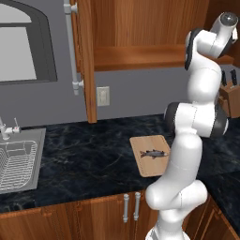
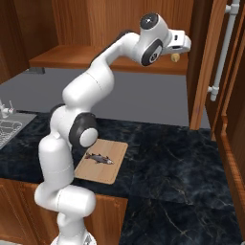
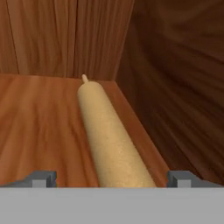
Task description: Open the cabinet, retrieve the rolling pin, and place it next to the meat on the cutting board to prepare for tenderizing.
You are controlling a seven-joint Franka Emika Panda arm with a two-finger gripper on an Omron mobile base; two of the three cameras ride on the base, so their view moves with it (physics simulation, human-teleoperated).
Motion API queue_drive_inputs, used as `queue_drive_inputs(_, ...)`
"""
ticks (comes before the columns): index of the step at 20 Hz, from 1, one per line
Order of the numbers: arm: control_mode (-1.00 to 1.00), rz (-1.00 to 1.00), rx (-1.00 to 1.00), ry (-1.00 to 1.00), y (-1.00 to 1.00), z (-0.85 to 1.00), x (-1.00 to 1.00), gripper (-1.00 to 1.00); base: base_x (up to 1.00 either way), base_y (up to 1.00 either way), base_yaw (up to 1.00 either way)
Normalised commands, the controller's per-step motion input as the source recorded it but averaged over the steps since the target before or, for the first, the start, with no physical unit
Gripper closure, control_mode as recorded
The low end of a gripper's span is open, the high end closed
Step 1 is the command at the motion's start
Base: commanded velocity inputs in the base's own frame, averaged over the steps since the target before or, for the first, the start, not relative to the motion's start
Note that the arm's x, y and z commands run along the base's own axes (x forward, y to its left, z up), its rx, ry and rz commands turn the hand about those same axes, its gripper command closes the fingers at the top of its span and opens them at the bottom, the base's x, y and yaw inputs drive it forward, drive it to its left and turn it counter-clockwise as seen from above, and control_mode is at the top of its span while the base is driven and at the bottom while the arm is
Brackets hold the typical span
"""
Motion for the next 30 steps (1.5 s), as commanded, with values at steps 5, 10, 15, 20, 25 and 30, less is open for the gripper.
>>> queue_drive_inputs(5, -1.0, 0.0, 0.0, 0.02, -0.18, -0.07, 0.32, -1.0, 0.0, 0.0, 0.0)
queue_drive_inputs(10, -1.0, 0.01, 0.0, 0.05, -0.07, -0.15, 0.19, -1.0, 0.0, 0.0, 0.0)
queue_drive_inputs(15, -1.0, 0.04, 0.03, 0.05, -0.09, -0.37, 0.02, 1.0, 0.0, 0.0, 0.0)
queue_drive_inputs(20, -1.0, 0.05, 0.0, 0.14, 0.02, -0.49, -0.01, 1.0, 0.0, 0.0, 0.0)
queue_drive_inputs(25, -1.0, 0.04, 0.04, 0.0, 0.09, -0.29, -0.55, 1.0, 0.0, 0.0, 0.0)
queue_drive_inputs(30, -1.0, 0.01, 0.05, -0.08, 0.22, -0.21, -0.99, 1.0, 0.0, 0.0, 0.0)
